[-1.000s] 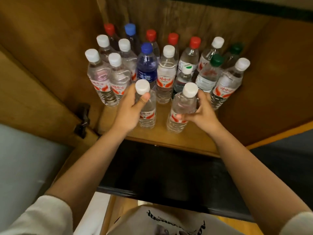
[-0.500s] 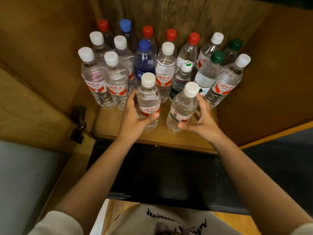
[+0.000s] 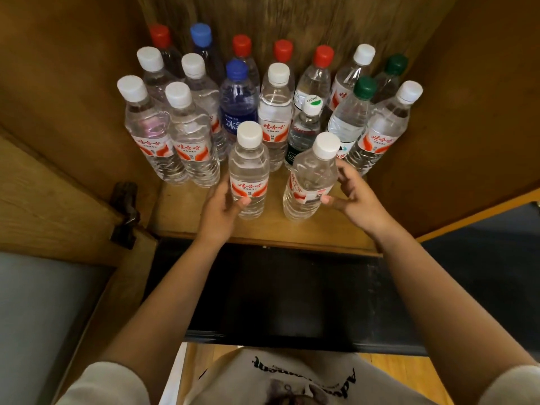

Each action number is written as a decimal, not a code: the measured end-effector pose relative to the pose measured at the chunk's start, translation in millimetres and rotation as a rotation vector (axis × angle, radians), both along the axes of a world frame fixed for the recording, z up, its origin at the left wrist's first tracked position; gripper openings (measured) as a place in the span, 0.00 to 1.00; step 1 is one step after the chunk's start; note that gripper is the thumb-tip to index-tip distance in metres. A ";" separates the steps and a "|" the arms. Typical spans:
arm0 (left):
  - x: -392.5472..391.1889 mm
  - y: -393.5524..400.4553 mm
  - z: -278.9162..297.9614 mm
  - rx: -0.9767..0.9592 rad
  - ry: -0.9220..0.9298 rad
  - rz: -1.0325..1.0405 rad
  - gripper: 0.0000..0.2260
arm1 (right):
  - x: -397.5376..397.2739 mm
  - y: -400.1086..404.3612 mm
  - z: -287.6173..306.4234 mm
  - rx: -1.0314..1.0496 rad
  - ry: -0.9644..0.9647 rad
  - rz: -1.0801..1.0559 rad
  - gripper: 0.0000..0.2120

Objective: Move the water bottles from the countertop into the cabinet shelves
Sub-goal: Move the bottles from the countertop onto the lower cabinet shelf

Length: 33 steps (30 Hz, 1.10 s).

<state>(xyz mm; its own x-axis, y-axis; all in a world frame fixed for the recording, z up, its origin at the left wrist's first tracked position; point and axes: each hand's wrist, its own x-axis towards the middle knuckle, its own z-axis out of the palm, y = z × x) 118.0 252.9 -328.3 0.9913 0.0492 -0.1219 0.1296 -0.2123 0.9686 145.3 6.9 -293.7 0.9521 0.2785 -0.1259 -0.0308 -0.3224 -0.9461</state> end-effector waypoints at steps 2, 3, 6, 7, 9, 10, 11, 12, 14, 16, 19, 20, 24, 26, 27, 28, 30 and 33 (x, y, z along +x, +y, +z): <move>-3.9 -1.5 -0.9 -0.027 0.007 0.010 0.28 | -7.8 9.4 -5.3 -0.017 0.052 -0.036 0.44; -6.6 -3.7 -1.0 -0.057 0.017 0.035 0.28 | -11.5 17.2 -9.3 -0.044 0.048 -0.078 0.49; -12.0 -13.6 -3.2 -0.096 0.037 0.111 0.26 | -17.2 43.4 -23.3 -0.106 -0.025 -0.306 0.53; -13.5 -17.5 -5.0 -0.110 0.083 0.140 0.24 | -17.6 50.4 -26.4 -0.105 -0.032 -0.383 0.53; -17.8 -24.4 -4.4 -0.263 0.320 0.261 0.19 | -18.8 59.3 -33.0 -0.094 -0.035 -0.500 0.49; -19.2 -27.8 -4.3 -0.432 0.481 0.310 0.19 | -20.3 61.5 -36.0 -0.083 -0.044 -0.539 0.46; -20.0 -30.8 -3.6 -0.625 0.602 0.340 0.22 | -22.0 62.6 -38.3 -0.071 -0.056 -0.562 0.44; -20.1 -32.4 -3.5 -0.805 0.670 0.355 0.24 | -23.2 63.3 -39.9 -0.056 -0.066 -0.571 0.41; -17.5 -32.8 -2.9 -1.119 0.694 0.410 0.24 | -23.0 62.9 -41.3 -0.016 -0.073 -0.552 0.39; -12.4 -32.6 -1.7 -1.365 0.659 0.514 0.19 | -18.8 60.7 -40.1 0.004 -0.080 -0.492 0.38; -4.9 -31.3 0.2 -1.528 0.657 0.590 0.17 | -9.1 57.8 -37.2 0.037 -0.063 -0.402 0.35; -2.5 -30.5 0.1 -1.526 0.667 0.579 0.16 | -6.6 58.0 -35.9 0.056 -0.050 -0.385 0.35; 8.7 -24.6 -1.2 -1.544 0.728 0.575 0.18 | 2.3 64.0 -29.8 0.090 -0.007 -0.342 0.35; 16.0 -21.4 -1.7 -1.539 0.734 0.591 0.19 | 7.6 69.4 -27.7 0.095 0.020 -0.325 0.35; 19.3 -20.4 -0.8 -1.538 0.728 0.596 0.20 | 10.3 72.7 -26.4 0.092 0.031 -0.314 0.35; 22.3 -19.3 -0.1 -1.541 0.724 0.604 0.21 | 12.7 76.3 -25.3 0.085 0.037 -0.304 0.35; 27.4 -16.7 2.4 -1.540 0.727 0.612 0.21 | 17.5 83.9 -23.8 0.078 0.047 -0.298 0.35; 33.3 -11.1 7.4 -1.523 0.723 0.616 0.17 | 23.9 94.7 -22.4 0.084 0.061 -0.330 0.34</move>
<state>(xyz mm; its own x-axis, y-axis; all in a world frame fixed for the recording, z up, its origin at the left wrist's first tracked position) 151.3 241.8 -320.8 0.6105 -0.2049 -0.7650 0.2805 0.9593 -0.0331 169.3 101.6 -316.1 0.9841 -0.0311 -0.1749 -0.1776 -0.2064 -0.9622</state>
